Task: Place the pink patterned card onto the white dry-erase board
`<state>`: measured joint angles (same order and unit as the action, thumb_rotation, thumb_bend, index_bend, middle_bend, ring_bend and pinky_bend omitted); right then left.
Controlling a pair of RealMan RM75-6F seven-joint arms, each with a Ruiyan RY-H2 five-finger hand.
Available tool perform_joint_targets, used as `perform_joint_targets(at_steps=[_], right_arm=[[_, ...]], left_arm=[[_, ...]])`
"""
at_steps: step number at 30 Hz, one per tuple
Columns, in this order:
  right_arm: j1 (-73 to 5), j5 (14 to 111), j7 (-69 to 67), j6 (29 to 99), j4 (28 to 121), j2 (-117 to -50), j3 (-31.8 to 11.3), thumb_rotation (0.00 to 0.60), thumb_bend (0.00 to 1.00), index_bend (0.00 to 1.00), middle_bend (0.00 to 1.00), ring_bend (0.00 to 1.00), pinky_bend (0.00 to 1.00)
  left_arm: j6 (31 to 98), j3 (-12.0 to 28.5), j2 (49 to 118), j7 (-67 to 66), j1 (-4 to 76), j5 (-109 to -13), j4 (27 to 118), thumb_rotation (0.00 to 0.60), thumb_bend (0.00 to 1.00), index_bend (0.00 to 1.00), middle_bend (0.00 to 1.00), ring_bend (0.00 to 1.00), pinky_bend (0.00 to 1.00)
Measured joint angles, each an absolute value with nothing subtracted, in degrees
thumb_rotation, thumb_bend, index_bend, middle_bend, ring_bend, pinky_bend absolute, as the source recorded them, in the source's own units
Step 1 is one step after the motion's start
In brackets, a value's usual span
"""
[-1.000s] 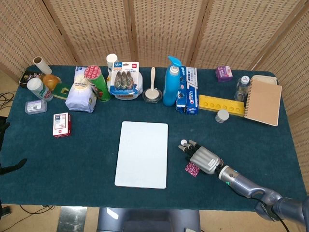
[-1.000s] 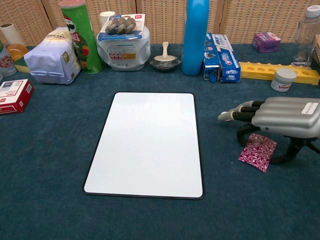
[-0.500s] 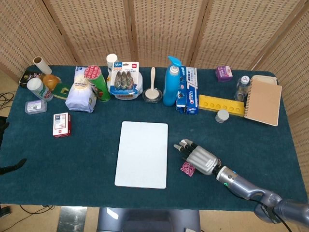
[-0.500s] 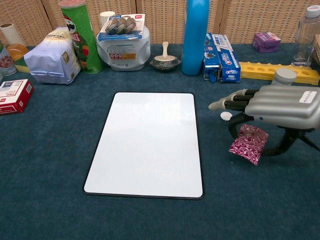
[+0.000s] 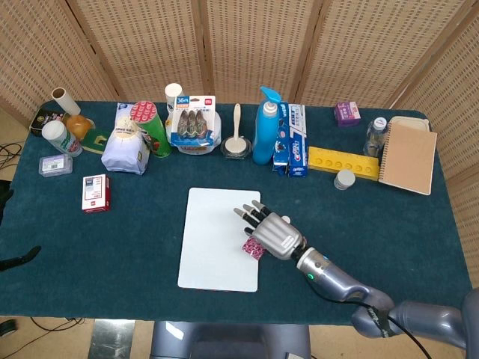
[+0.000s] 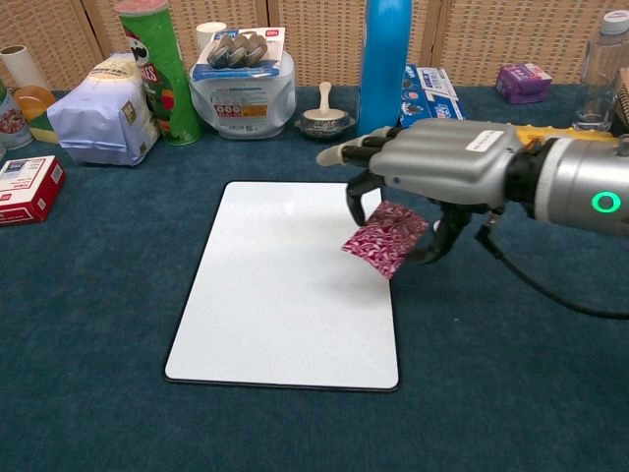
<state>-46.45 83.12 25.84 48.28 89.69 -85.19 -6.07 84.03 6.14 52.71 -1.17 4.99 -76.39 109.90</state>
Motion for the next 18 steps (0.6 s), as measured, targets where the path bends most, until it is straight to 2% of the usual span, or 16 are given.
perform_joint_targets(at_steps=[6,12,15,18], right_arm=[[-50.0,71.0,37.8,45.8,91.3,-90.8,-9.1,0.6,0.33,0.45,0.02,0.0,0.0],[-53.6,59.1,47.4,46.5,91.4,-96.5,-10.4,0.6,0.33,0.43,0.02,0.0,0.0],[-55.2,54.1,50.5,47.7,91.1,-98.8,-10.7,0.6,0.32,0.35,0.01,0.0,0.0],[-56.6,50.2,53.3,49.5,90.8,-100.2,-10.7,0.6,0.26,0.15,0.0,0.0,0.0]], left_arm=[[83.7,6.1,52.2,0.2,5.0,-76.6,109.4,0.6,0.12,0.0,0.0,0.0,0.09],[83.3,6.0,51.9,0.9,5.0,-76.8,109.1,0.6,0.12,0.0,0.0,0.0,0.09],[83.3,6.0,51.8,1.3,5.0,-76.9,108.9,0.6,0.12,0.0,0.0,0.0,0.09],[83.2,6.0,51.8,1.4,5.1,-76.8,108.9,0.6,0.12,0.0,0.0,0.0,0.09]])
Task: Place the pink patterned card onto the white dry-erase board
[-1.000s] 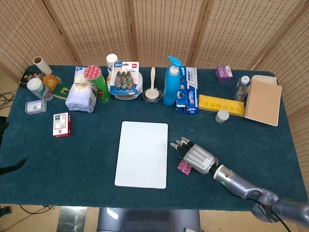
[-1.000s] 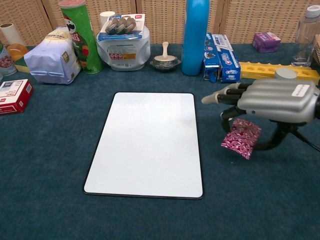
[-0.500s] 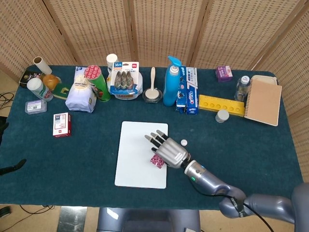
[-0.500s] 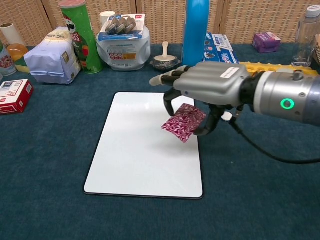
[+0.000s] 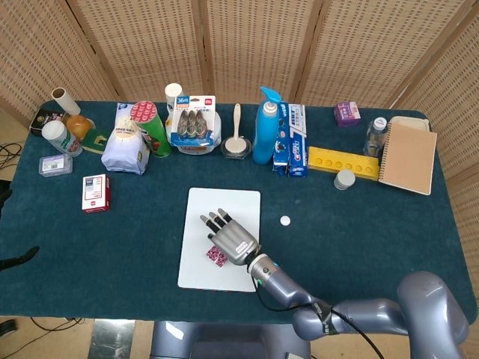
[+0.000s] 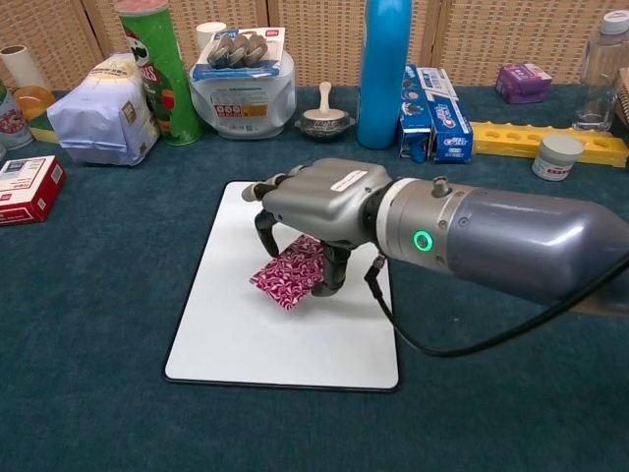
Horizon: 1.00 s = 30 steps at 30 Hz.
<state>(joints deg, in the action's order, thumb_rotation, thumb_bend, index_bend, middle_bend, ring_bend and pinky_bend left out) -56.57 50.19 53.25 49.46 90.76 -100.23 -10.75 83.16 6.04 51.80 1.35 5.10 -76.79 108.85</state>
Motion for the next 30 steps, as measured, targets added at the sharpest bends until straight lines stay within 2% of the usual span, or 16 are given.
perform_joint_targets(at_steps=[2,8,13,19,30], right_arm=[[-57.3,48.2,54.9,51.0,90.5,-100.7,-10.8,0.6,0.22,0.06,0.0,0.0,0.0],[-58.5,44.4,56.7,54.1,91.8,-99.0,-11.1,0.6,0.2,0.06,0.0,0.0,0.0],[-57.6,44.8,54.4,54.8,94.3,-94.0,-10.4,0.6,0.2,0.11,0.0,0.0,0.0],[-54.8,45.9,49.0,55.0,94.9,-88.1,-8.5,0.6,0.22,0.22,0.0,0.0,0.0],[-51.5,49.0,37.1,50.8,86.9,-86.8,-6.0,0.6,0.3,0.31,0.0,0.0,0.0]], left_arm=[[83.2,6.0,51.8,1.3,5.1,-76.8,108.8,0.6,0.12,0.0,0.0,0.0,0.09],[83.3,5.9,51.7,1.8,5.0,-77.2,108.7,0.6,0.12,0.0,0.0,0.0,0.09],[83.4,5.9,51.6,2.0,4.9,-77.4,108.7,0.6,0.12,0.0,0.0,0.0,0.09],[83.8,5.8,51.6,2.1,4.8,-77.8,108.9,0.6,0.12,0.0,0.0,0.0,0.09],[83.7,5.9,51.8,1.4,4.8,-77.2,109.1,0.6,0.12,0.0,0.0,0.0,0.09]])
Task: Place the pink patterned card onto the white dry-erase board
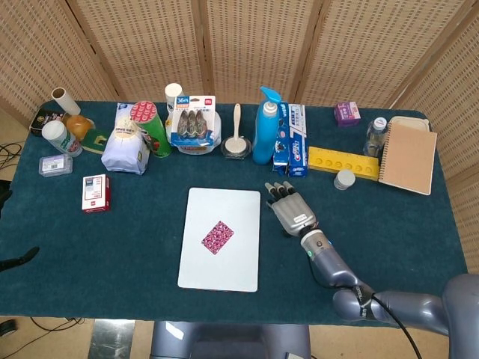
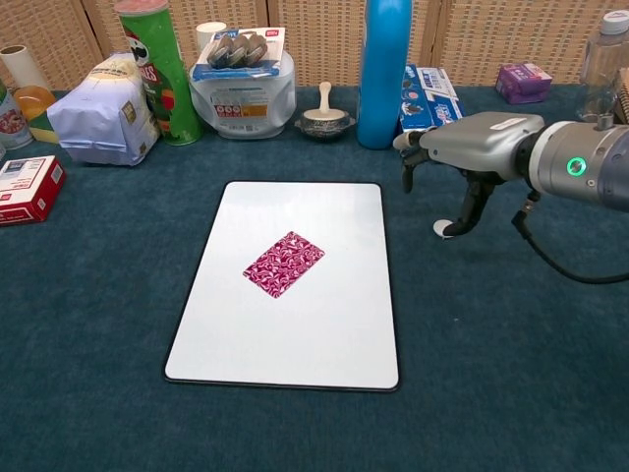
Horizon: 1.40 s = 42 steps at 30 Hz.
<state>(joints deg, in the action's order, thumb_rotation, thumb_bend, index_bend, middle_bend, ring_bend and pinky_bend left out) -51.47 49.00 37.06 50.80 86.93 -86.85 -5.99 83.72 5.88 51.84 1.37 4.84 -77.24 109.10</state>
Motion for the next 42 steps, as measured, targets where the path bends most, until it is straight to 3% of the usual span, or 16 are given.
perform_joint_targets(at_steps=[8,42], right_arm=[[-50.8,51.9,31.2,48.5,81.2,-89.1,-6.0,0.6,0.33,0.33,0.01,0.0,0.0],[-48.3,58.4,20.9,44.9,72.8,-91.2,-5.4,0.6,0.33,0.38,0.02,0.0,0.0]], left_arm=[[84.5,6.0,52.5,-0.3,4.7,-76.8,109.5,0.6,0.12,0.0,0.0,0.0,0.09],[83.7,5.9,52.3,-0.8,5.0,-76.7,110.0,0.6,0.12,0.0,0.0,0.0,0.09]])
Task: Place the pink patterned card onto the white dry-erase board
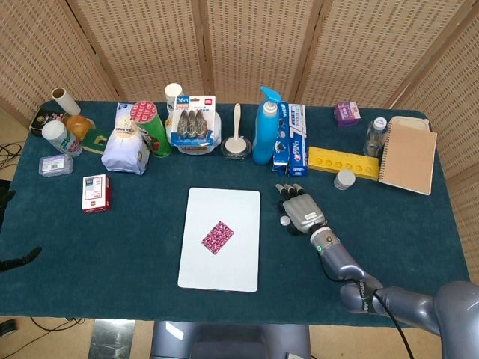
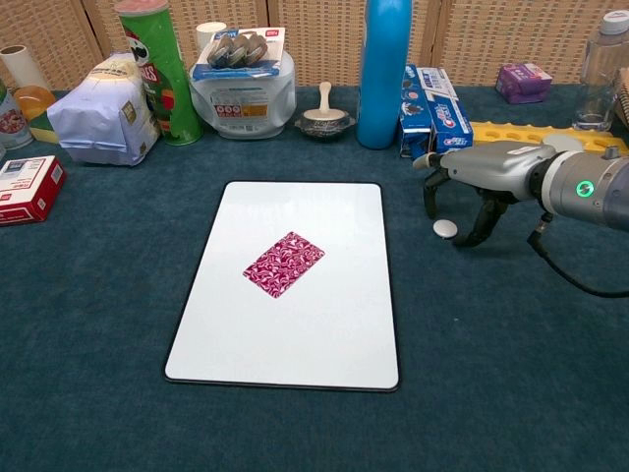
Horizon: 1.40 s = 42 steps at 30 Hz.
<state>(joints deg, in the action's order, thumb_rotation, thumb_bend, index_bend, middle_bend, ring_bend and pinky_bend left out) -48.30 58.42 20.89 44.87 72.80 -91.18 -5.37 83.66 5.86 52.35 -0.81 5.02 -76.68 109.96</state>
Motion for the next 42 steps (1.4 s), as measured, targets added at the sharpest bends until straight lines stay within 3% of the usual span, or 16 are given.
perform_joint_targets(at_steps=[29,42], right_arm=[[-47.3,60.7,18.5,44.4,70.7,-92.3,-6.5,0.6,0.34,0.48,0.04,0.0,0.0],[-48.7,60.9,21.3,45.0,80.5,-90.8,-7.5,0.6,0.35,0.5,0.04,0.0,0.0]], left_arm=[[83.2,5.9,52.3,-1.3,5.3,-76.3,110.3,0.6,0.12,0.0,0.0,0.0,0.09],[83.2,5.6,51.8,-0.3,5.1,-77.2,110.0,0.6,0.12,0.0,0.0,0.0,0.09]])
